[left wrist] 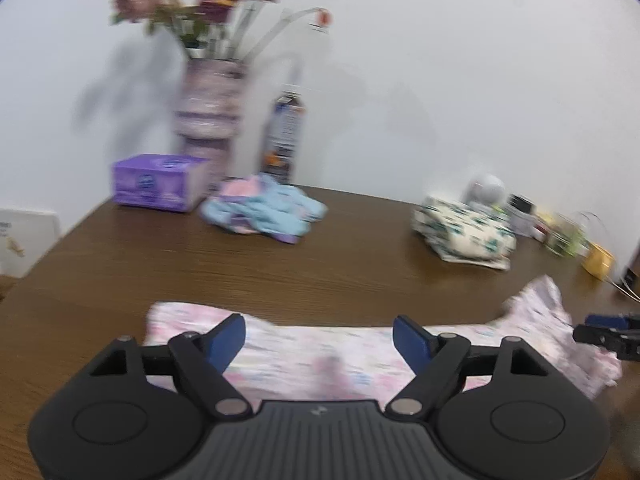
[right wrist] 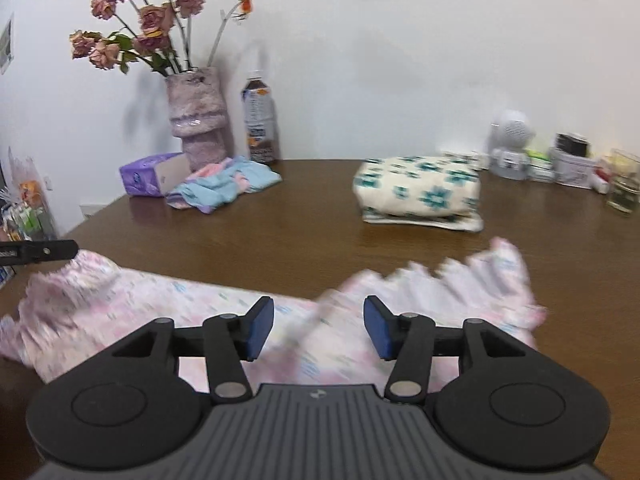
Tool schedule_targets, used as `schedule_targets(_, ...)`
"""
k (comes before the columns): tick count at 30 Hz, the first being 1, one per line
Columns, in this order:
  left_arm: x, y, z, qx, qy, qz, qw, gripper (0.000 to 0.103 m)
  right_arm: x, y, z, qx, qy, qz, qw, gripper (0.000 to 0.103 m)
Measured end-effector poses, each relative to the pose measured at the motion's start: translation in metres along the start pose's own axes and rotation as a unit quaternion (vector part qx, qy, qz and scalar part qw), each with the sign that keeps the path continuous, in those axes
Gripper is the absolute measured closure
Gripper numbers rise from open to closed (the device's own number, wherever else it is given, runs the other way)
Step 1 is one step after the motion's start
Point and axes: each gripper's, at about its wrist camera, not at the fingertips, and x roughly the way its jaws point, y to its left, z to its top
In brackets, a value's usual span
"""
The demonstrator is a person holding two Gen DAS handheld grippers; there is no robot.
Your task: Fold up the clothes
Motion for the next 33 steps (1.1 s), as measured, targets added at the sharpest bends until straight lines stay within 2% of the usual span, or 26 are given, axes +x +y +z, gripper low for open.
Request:
schedule_targets(4, 0.014, -0.044, 0.006, 0.040, 0.013, -0.044, 0.9982, 0.022, -0.020, -0.033, -0.006, -0.022, 0.005, -0.033, 0.999, 0.048)
schedule_targets(9, 0.040, -0.108, 0.016, 0.097, 0.039, -0.088, 0.9906, 0.022, -0.022, -0.075, 0.001, -0.048, 0.029, -0.065, 0.996, 0.049)
schedule_targets(14, 0.078, -0.160, 0.022, 0.130, 0.075, -0.110, 0.9826, 0.024, -0.008, -0.108, 0.024, -0.073, 0.051, -0.055, 0.994, 0.057)
schedule_targets(19, 0.124, -0.196, 0.028, 0.160, 0.125, -0.119, 0.9720, 0.026, 0.023, -0.127, 0.045, -0.110, 0.088, -0.032, 0.989, 0.061)
schedule_targets(23, 0.154, -0.223, 0.038, 0.220, 0.154, -0.123, 0.9554, 0.027, 0.044, -0.126, 0.059, -0.183, 0.111, -0.018, 0.977, 0.062)
schedule_targets(26, 0.179, -0.239, 0.043, 0.256, 0.187, -0.134, 0.9387, 0.027, 0.056, -0.115, 0.070, -0.268, 0.130, 0.002, 0.954, 0.062)
schedule_targets(28, 0.194, -0.243, 0.045, 0.262, 0.214, -0.140, 0.9307, 0.028, 0.068, -0.109, 0.077, -0.312, 0.152, 0.017, 0.938, 0.060)
schedule_targets(30, 0.210, -0.246, 0.045, 0.269, 0.239, -0.147, 0.9215, 0.033, 0.085, -0.110, 0.085, -0.329, 0.182, 0.033, 0.926, 0.057)
schedule_targets(33, 0.226, -0.253, 0.043, 0.293, 0.269, -0.173, 0.9010, 0.036, 0.111, -0.117, 0.092, -0.324, 0.230, 0.061, 0.916, 0.052)
